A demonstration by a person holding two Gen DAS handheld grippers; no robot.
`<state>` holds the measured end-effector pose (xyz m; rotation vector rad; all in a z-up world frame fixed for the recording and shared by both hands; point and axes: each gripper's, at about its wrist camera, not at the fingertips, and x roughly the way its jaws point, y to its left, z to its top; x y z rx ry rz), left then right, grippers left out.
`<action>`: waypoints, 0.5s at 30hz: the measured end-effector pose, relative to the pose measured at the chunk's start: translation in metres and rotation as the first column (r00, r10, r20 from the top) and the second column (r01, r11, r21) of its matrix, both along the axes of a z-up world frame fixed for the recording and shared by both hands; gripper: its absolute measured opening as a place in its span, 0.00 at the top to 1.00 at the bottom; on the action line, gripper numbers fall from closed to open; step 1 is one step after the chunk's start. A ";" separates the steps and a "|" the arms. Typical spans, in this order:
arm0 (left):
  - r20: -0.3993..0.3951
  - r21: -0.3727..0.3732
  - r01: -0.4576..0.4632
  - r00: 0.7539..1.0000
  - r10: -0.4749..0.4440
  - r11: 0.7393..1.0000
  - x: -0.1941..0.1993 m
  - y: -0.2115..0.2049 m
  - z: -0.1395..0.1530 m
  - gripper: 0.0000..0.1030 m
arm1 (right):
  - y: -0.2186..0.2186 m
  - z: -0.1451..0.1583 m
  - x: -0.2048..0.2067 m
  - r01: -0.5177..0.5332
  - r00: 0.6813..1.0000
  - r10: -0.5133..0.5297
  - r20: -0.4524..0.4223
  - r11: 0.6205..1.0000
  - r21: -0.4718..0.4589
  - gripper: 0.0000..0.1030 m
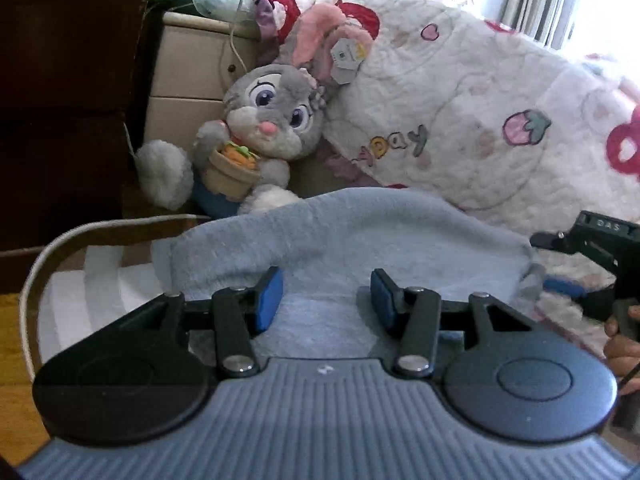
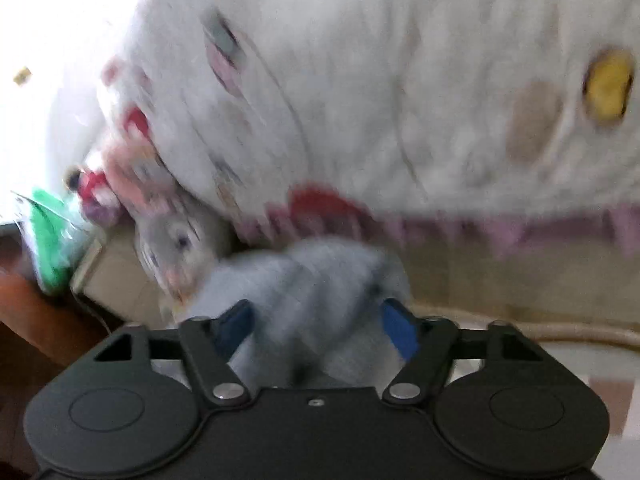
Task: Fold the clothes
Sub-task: 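Lower the sweatshirt onto the stack of folded clothes and open both grippers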
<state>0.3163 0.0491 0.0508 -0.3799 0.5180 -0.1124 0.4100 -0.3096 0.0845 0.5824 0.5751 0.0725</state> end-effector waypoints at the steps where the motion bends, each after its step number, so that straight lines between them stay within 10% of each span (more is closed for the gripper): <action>1: 0.004 -0.020 0.017 1.000 -0.017 1.000 0.001 0.003 -0.001 0.51 | 0.012 0.012 -0.006 -0.003 0.998 0.009 0.059 0.996 -0.092 0.39; 5: 0.022 -0.117 0.091 0.996 -0.089 0.989 0.008 0.017 -0.006 0.51 | 0.071 0.045 -0.016 -0.250 0.915 0.340 0.216 0.900 -0.358 0.39; 10: 0.030 -0.134 0.116 0.993 -0.113 0.984 0.004 0.023 -0.006 0.50 | 0.138 0.032 0.021 -0.546 0.804 0.593 -0.029 0.719 -0.430 0.35; 13: 0.031 -0.114 0.117 0.993 -0.114 0.987 0.002 0.022 -0.005 0.51 | 0.173 0.009 0.049 -0.566 0.808 0.553 -0.205 0.628 -0.534 0.23; 15: 0.033 -0.114 0.118 0.993 -0.115 0.986 0.001 0.023 -0.005 0.50 | 0.171 0.011 0.055 -0.484 0.858 0.485 -0.165 0.661 -0.574 0.17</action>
